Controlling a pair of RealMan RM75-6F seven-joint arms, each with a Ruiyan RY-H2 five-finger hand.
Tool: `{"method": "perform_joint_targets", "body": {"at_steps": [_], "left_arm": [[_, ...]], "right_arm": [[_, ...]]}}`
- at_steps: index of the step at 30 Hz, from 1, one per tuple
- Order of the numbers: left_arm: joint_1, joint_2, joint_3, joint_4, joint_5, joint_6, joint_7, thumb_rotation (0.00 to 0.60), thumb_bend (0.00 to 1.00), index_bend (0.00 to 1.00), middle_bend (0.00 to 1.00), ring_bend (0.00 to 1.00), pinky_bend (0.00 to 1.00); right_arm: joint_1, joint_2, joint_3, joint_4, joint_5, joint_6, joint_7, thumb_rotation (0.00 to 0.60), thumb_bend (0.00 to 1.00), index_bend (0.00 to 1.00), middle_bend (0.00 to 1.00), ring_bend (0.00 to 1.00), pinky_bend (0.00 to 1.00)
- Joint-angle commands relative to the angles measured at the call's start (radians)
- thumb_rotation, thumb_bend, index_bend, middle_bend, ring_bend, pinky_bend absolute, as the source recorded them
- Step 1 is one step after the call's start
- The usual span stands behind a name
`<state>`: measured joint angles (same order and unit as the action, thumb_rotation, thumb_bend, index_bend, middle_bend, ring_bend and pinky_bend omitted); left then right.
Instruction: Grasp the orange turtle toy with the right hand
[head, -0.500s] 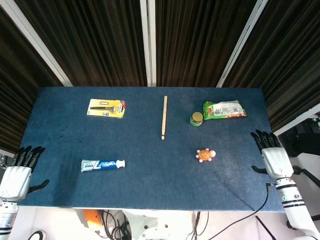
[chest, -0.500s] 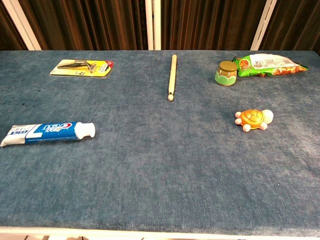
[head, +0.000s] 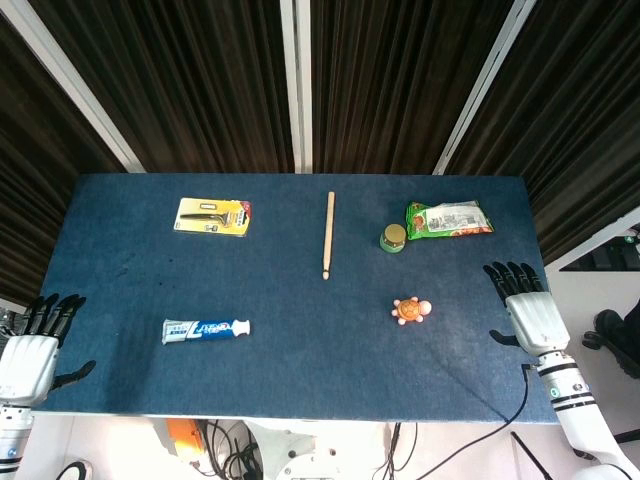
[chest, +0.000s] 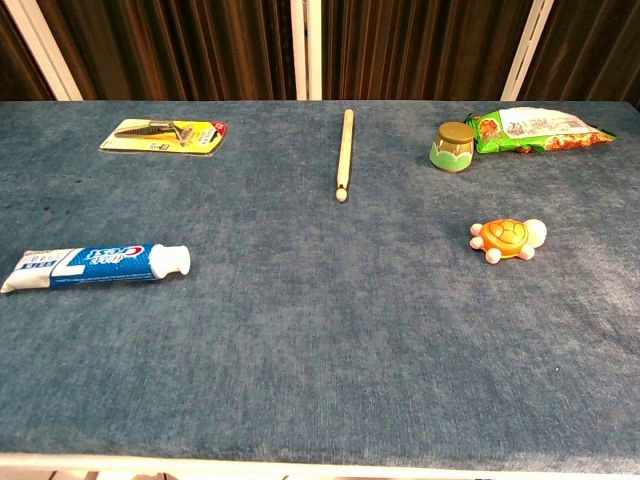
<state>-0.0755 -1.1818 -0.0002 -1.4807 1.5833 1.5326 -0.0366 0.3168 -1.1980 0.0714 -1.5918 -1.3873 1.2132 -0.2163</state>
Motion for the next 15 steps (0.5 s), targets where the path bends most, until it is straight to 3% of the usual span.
{"method": "perform_joint_targets", "body": {"at_steps": [1, 7, 15], "left_arm": [[-0.002, -0.002, 0.0, 0.004, -0.002, -0.005, -0.002, 0.6, 0.12, 0.09, 0.08, 0.0, 0.0], [-0.008, -0.003, 0.001, 0.002, 0.004, -0.01, 0.005, 0.6, 0.12, 0.09, 0.08, 0.0, 0.0], [-0.001, 0.007, 0.01, -0.001, -0.008, -0.022, -0.005, 0.6, 0.12, 0.09, 0.08, 0.0, 0.0]], "right_arm": [[0.046, -0.031, 0.015, 0.002, 0.027, -0.063, -0.054, 0.6, 0.04, 0.0, 0.07, 0.0, 0.0], [0.133, -0.129, 0.033, 0.05, 0.065, -0.171, -0.128, 0.6, 0.1, 0.0, 0.11, 0.01, 0.0], [0.184, -0.223, 0.027, 0.107, 0.101, -0.228, -0.189, 0.6, 0.13, 0.05, 0.17, 0.08, 0.0]]}}
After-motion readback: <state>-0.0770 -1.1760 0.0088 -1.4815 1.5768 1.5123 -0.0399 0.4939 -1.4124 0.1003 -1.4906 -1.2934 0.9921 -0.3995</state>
